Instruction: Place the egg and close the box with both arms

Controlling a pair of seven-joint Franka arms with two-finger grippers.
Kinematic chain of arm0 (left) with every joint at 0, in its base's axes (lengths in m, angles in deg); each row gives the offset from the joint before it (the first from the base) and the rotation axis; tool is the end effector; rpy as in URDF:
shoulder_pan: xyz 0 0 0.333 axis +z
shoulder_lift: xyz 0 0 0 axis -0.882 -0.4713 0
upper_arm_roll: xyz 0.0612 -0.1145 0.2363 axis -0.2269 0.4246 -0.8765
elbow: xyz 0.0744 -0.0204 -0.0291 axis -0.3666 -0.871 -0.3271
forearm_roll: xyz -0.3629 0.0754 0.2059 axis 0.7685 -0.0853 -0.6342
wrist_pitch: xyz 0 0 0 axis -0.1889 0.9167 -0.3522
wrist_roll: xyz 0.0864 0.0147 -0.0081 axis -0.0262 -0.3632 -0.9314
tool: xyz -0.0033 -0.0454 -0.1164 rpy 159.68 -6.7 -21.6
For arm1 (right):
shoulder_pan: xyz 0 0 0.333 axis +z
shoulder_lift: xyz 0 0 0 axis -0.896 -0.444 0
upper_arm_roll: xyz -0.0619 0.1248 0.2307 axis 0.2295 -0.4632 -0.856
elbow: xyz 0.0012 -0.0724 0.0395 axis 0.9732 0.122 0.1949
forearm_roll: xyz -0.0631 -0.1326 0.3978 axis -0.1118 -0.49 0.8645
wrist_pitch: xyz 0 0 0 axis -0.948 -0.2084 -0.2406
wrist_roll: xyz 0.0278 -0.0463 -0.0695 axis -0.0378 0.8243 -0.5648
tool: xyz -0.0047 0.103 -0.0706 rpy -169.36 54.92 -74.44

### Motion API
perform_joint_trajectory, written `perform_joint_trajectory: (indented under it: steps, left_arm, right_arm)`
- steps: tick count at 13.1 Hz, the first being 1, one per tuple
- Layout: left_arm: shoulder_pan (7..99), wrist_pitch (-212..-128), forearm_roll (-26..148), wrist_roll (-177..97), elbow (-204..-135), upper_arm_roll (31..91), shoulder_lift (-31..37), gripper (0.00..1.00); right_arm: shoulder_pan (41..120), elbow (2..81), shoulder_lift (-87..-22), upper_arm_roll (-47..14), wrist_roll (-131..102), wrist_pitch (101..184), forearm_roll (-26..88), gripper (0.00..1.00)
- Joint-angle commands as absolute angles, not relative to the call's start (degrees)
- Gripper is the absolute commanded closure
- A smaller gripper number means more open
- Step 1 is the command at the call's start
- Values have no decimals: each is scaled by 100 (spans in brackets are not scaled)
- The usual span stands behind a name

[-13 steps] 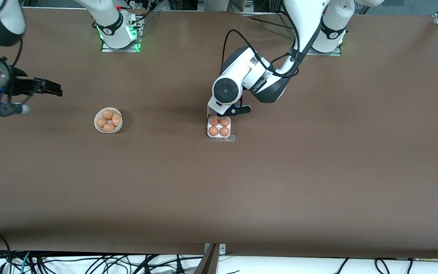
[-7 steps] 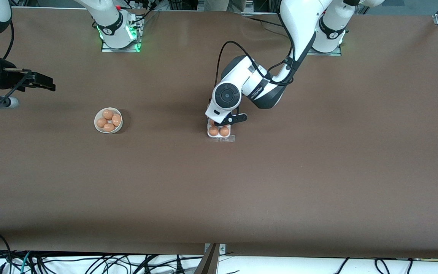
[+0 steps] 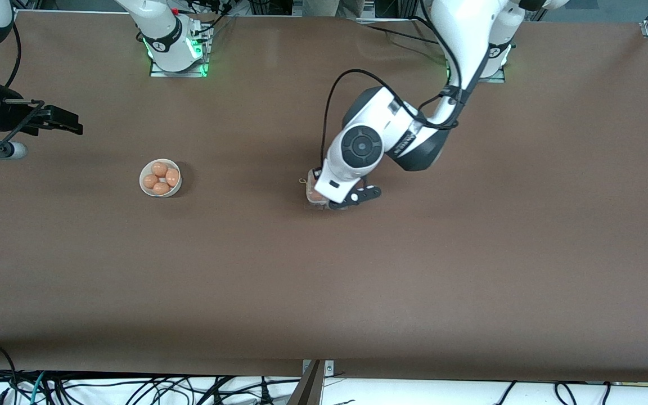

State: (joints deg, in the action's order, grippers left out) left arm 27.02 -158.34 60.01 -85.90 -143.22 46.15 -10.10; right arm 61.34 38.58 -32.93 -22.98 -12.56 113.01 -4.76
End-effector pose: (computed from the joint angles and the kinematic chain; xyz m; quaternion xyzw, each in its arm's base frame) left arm 0.5637 -0.4516 0.2770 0.9832 0.1507 -0.1018 0.0160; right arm 0.5738 -0.0125 0.4845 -0.9943 -0.0130 0.1054 0.0133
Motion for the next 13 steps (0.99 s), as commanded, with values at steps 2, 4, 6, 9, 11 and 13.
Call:
perform_joint_trajectory:
  steps: [2, 4, 6, 9, 11, 13]
  left_arm:
    - [3075, -15586, 4564, -8439, -14249, 4570, -542, 2]
    - [3427, -15359, 4377, -7914, -14013, 4570, -471, 0]
    - [3831, -15025, 4368, -7150, -13653, 4561, -471, 0]
    - [4438, -14830, 4386, -6244, -13414, 4561, -471, 0]
    - [4894, -14664, 4394, -5874, -13318, 4578, -419, 0]
    - [5133, -14506, 4394, -5548, -13230, 4578, -313, 0]
  right_arm:
    - [5986, 3735, -3306, -2427, -1299, 11149, -385, 0]
    - [5986, 3726, -3306, -2409, -1325, 11149, -394, 0]
    - [5986, 3700, -3288, -2400, -1343, 11149, -385, 0]
    - [5986, 3612, -3288, -2374, -1343, 11131, -359, 0]
    - [5986, 3585, -3297, -2418, -1326, 11036, -368, 0]
    - [5986, 3568, -3306, -2426, -1317, 11035, -359, 0]
